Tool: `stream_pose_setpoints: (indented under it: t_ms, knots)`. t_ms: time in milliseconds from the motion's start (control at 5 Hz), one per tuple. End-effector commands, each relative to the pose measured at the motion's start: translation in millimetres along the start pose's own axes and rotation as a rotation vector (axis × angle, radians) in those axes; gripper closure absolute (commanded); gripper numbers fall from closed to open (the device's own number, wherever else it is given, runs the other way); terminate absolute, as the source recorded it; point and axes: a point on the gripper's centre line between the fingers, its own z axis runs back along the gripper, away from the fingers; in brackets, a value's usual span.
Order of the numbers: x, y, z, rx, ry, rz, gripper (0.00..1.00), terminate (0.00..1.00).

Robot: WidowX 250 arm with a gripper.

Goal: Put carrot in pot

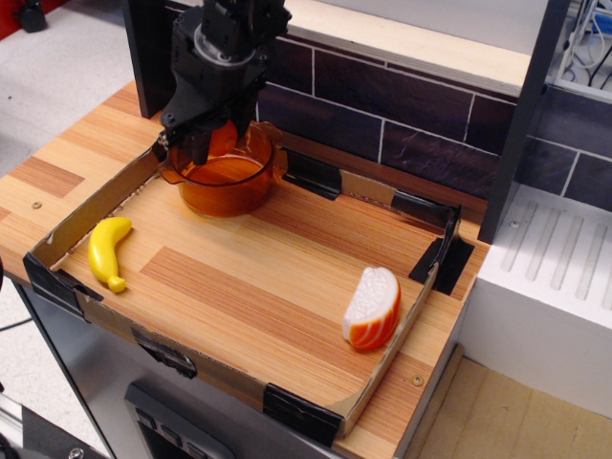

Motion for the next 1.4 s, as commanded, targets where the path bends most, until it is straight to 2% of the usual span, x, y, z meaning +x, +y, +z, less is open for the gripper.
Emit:
stream_pose_setpoints:
  t_ms: [0, 200, 400, 800, 1000, 1200]
  knots:
    - [7.6, -8.3, 25.9, -0.068, -0.018, 0.024, 0.0, 0.0]
    - [15.9, -11.5, 49.1, -0.109, -0.018, 0.047, 0.0, 0.0]
    - [21.8, -9.5, 77.8, -0.138, 0.019, 0.045, 0.0, 0.0]
    - [19.5, 1.8, 138.3, -0.167, 0.13, -0.027, 0.0, 0.0]
    - [19.5, 1.8, 138.3, -0.167, 0.13, -0.027, 0.0, 0.0]
    - [19.5, 1.8, 138.3, -0.167, 0.13, -0.027, 0.0, 1.0]
